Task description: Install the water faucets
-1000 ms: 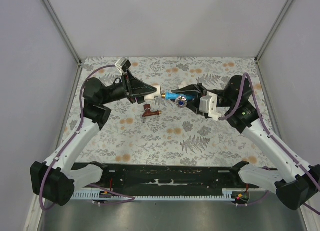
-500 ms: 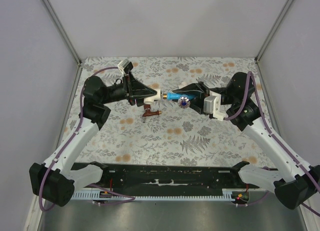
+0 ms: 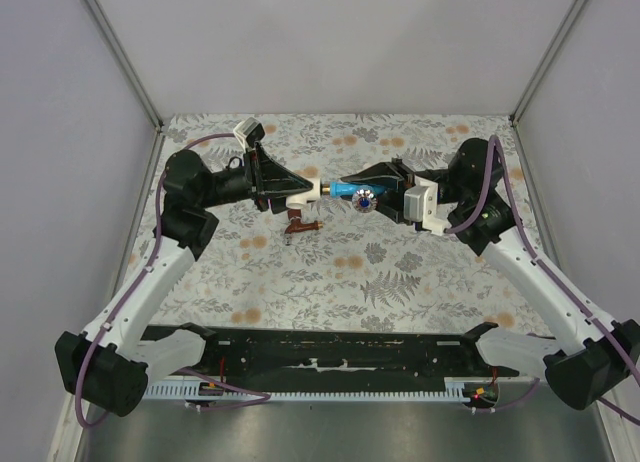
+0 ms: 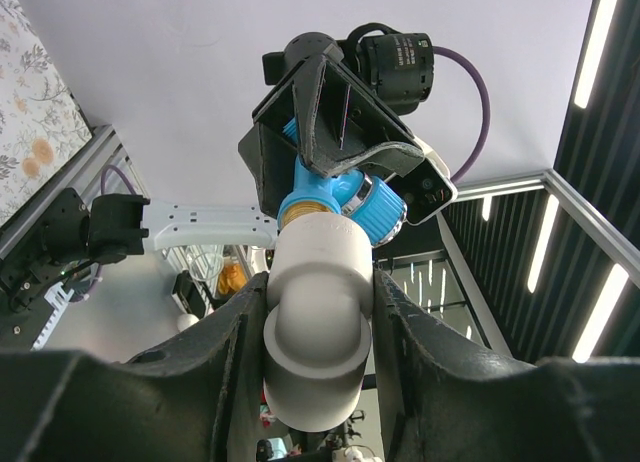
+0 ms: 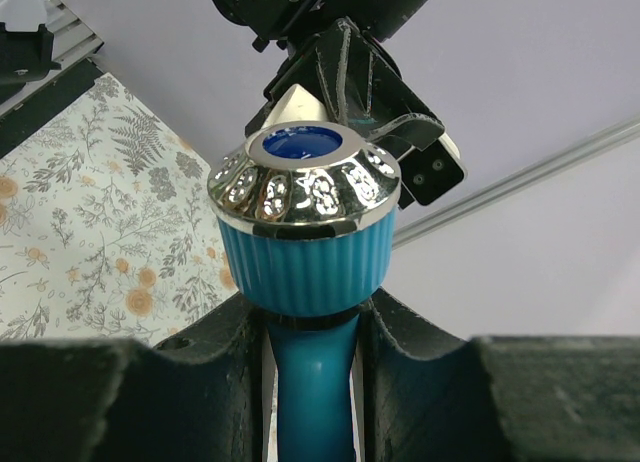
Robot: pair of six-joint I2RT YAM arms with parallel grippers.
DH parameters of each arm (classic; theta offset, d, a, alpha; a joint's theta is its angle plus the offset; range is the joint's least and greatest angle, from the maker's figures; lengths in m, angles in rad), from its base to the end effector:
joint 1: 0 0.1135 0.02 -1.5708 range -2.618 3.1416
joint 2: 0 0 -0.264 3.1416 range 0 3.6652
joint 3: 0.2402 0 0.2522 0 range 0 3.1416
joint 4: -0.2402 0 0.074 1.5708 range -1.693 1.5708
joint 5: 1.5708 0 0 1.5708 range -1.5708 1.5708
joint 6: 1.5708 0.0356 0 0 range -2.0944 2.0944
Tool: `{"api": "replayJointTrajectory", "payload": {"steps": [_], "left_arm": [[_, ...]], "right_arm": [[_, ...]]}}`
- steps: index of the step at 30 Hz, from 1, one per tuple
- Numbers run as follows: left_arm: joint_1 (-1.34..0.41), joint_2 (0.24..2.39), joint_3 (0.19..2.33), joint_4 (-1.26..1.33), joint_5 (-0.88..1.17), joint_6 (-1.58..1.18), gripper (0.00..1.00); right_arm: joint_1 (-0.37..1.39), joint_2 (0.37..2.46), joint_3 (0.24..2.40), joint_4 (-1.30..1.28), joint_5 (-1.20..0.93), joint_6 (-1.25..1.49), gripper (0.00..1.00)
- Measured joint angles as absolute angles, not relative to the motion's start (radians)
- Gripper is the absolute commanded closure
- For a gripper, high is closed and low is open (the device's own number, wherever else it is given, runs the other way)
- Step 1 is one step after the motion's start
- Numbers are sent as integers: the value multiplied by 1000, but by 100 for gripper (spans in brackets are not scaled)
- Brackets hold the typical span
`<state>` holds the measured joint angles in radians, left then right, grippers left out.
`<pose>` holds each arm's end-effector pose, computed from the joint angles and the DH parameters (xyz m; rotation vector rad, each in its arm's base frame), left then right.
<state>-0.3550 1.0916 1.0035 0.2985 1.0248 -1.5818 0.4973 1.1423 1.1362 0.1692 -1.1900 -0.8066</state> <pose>0.2126 -0.1113 0.4053 -0.0113 1.9400 -2.1300 0.1967 0.1444 0.4263 -1.4928 0.3744 0.5864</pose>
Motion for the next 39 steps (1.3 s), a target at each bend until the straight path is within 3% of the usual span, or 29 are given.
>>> {"api": "replayJointTrajectory", "payload": {"steps": [39], "left_arm": [[-363,1113,1063,199,1024,-1542,98]], "right_arm": [[487,1199,1150,261,-1237,-766,100]]}}
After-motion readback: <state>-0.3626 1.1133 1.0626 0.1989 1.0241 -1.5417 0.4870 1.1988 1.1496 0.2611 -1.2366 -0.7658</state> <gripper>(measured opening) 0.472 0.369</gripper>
